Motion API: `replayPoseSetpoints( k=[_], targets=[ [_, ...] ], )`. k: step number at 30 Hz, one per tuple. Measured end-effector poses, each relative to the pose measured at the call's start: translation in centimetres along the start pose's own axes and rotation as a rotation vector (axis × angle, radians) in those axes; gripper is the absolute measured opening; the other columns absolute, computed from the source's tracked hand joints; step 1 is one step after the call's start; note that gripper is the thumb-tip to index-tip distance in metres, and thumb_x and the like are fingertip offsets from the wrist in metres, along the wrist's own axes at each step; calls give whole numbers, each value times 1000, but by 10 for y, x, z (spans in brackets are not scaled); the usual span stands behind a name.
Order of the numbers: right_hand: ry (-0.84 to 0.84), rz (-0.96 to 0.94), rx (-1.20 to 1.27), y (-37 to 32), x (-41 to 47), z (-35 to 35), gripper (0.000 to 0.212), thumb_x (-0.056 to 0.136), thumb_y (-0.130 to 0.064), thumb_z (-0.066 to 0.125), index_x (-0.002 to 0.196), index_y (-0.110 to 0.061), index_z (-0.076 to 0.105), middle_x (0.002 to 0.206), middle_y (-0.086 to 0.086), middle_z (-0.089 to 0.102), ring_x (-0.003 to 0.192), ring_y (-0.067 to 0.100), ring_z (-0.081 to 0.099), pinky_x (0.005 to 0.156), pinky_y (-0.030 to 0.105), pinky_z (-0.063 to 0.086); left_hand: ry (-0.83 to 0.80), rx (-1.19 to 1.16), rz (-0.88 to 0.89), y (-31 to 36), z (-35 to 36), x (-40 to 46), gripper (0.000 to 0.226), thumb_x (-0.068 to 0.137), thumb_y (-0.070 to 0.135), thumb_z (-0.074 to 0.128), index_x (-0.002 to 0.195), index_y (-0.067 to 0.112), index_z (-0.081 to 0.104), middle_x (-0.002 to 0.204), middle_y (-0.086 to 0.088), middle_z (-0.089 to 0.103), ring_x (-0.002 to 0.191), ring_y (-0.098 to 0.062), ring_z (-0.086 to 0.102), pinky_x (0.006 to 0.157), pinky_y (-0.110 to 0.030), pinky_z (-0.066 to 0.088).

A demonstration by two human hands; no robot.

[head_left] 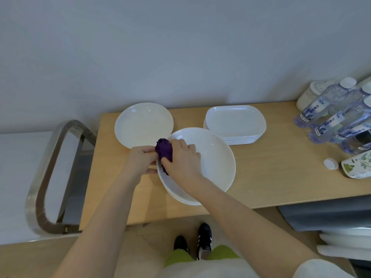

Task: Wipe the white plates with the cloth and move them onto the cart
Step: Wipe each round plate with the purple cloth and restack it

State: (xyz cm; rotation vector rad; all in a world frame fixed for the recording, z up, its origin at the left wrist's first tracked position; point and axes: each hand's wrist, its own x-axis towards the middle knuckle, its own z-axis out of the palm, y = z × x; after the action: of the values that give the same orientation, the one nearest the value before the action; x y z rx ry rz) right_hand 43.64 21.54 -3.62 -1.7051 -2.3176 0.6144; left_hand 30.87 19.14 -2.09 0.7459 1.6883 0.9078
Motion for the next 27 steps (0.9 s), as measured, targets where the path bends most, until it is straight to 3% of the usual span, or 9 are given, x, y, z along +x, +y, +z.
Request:
replayPoseSetpoints(
  k=[4,9,13,19,23,27],
  targets=[
    [3,115,65,-11,-24,6,41,89,-48,47,110,-13,46,105,4,53,95,28,45,69,36,38,-38,-11,19,0,-2,1,24,83,2,58,92,17,75,81,-5,75,72,-17,71,52,-26,54],
    [26,138,-51,-15,-46,10,46,91,-52,43,117,-14,44,111,4,52,100,28,45,71,36,35,-28,-39,6,-1,-1,1,16,83,9,67,90,22,73,78,1,74,69,-13,70,49,-23,53],
    [14,54,-187,11,-63,-2,43,89,-45,48,123,-18,45,117,1,51,106,28,44,75,36,32,5,-33,48,0,4,-1,28,84,2,60,95,25,72,92,0,72,78,-18,70,49,-25,54],
    [-17,-133,-337,86,-69,-42,45,86,-38,55,131,-38,45,133,-15,44,117,23,40,90,35,34,87,78,196,-4,16,-3,44,83,1,54,81,42,69,74,16,71,74,-19,68,63,-37,60],
    [105,-209,-350,107,-52,-66,41,77,-22,70,117,-27,64,122,-6,60,104,32,53,82,41,42,109,116,186,-4,16,-2,43,85,-1,50,89,37,71,75,13,72,77,-20,68,65,-40,60],
    [245,-137,-179,125,-32,-77,44,72,-11,74,115,-18,66,117,-1,62,99,34,50,80,44,46,144,149,170,-4,18,-3,44,85,1,49,88,39,70,82,10,72,83,-22,68,72,-47,60]
  ],
)
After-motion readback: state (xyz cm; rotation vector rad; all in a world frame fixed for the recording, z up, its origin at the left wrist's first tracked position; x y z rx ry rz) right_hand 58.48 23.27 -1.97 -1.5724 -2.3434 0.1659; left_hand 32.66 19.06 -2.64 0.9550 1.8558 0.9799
